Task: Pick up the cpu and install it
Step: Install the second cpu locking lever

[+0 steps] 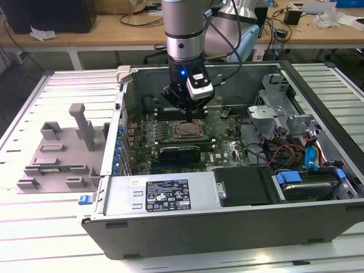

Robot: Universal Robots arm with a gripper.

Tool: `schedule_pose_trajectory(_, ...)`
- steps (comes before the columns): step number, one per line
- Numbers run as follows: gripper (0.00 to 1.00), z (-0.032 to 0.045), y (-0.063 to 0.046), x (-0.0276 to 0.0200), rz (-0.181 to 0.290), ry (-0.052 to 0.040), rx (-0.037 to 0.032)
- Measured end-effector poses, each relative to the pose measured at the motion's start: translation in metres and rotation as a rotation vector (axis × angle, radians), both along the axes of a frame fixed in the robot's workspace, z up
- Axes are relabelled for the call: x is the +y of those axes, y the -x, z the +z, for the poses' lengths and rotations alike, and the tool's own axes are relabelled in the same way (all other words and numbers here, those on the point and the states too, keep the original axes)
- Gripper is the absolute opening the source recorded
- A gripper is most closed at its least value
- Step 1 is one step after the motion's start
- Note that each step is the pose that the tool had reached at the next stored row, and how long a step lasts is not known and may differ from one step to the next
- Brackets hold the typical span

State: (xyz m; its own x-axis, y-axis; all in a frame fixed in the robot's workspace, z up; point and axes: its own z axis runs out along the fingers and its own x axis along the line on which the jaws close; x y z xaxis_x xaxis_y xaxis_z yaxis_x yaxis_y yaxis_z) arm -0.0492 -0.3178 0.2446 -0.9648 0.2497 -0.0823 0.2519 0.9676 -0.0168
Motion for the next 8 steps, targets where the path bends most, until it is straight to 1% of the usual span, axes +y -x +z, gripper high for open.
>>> schedule_pose_trajectory(1, 0.11, 0.0, 0.0, -0.0001, 0.0, -0.0002, -0.0001)
schedule_pose_trajectory(2, 0.11, 0.0, 0.0, -0.0027, 0.0, -0.0001, 0.0)
schedule_pose_trajectory(3, 0.11, 0.0, 0.0, -0.0063, 0.0, -0.0001, 0.0)
schedule_pose_trajectory(4, 0.11, -0.0001, 0.0, -0.0114, 0.001, -0.0002, 0.0)
schedule_pose_trajectory(5, 0.11, -0.0002, 0.0, -0.0153, 0.003, -0.0002, 0.0)
schedule_pose_trajectory(6, 0.11, -0.0003, 0.0, -0.0181, 0.017, -0.0002, -0.0001)
schedule_pose_trajectory(8, 0.11, -0.0004, 0.0, -0.0202, 0.045, -0.0002, 0.0)
